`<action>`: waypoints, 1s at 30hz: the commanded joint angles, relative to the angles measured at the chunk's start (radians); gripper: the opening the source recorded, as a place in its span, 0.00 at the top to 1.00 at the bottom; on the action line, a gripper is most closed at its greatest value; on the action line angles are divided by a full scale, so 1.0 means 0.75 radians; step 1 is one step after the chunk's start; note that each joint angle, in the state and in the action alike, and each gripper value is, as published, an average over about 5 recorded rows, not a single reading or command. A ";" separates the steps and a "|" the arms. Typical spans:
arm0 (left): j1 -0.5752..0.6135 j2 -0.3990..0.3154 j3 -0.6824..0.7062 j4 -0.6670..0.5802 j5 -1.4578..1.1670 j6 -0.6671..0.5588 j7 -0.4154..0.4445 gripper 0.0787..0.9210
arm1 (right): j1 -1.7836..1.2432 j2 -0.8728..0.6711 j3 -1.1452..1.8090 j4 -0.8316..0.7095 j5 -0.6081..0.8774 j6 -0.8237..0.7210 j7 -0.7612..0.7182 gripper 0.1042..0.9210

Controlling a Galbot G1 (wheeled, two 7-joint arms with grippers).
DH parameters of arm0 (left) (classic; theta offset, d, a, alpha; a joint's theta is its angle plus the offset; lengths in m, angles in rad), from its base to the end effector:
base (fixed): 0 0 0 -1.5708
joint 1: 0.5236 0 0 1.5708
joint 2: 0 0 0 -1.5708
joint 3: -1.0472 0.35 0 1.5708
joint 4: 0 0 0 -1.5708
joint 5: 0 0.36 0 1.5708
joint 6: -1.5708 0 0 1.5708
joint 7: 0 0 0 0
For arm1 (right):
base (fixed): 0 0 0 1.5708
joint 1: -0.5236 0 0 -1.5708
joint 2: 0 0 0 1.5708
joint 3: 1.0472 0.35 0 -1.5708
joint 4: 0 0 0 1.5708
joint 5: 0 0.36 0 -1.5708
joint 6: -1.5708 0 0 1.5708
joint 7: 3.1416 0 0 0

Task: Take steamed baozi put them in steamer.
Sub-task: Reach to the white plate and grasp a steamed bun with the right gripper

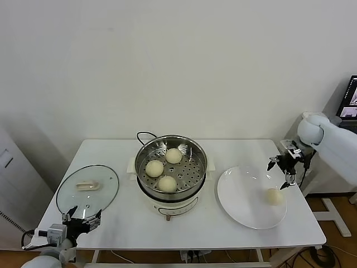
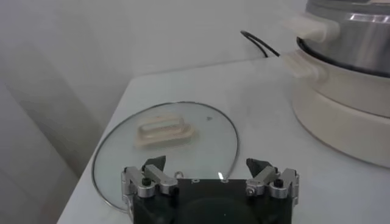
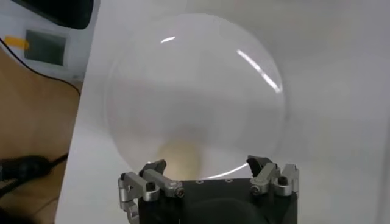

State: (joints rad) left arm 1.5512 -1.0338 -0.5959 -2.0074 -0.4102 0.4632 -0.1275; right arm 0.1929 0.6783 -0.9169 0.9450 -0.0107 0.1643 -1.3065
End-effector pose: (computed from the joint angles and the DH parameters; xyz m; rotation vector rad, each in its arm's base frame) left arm 0.2087 0.1214 -0.2954 -0.0203 -2.5994 -0.2303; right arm 0.5582 -0.2552 -0.1516 1.4187 -1.2356 1.3217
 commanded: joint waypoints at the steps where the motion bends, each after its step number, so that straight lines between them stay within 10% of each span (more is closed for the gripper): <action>1: -0.003 -0.001 0.000 0.009 0.000 0.000 0.001 0.12 | -0.200 0.044 0.158 -0.100 -0.135 0.014 0.016 0.12; 21: 0.000 -0.012 0.004 0.016 0.017 0.000 0.001 0.12 | -0.327 0.146 0.313 -0.201 -0.331 0.049 0.048 0.13; 30: 0.001 -0.014 0.004 0.010 0.024 0.002 0.001 0.12 | -0.318 0.128 0.320 -0.165 -0.315 0.018 0.047 0.41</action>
State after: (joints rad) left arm 1.5520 -1.0432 -0.5935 -1.9980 -0.3943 0.4634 -0.1266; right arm -0.0356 0.7709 -0.6989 0.8192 -0.2234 0.1874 -1.2719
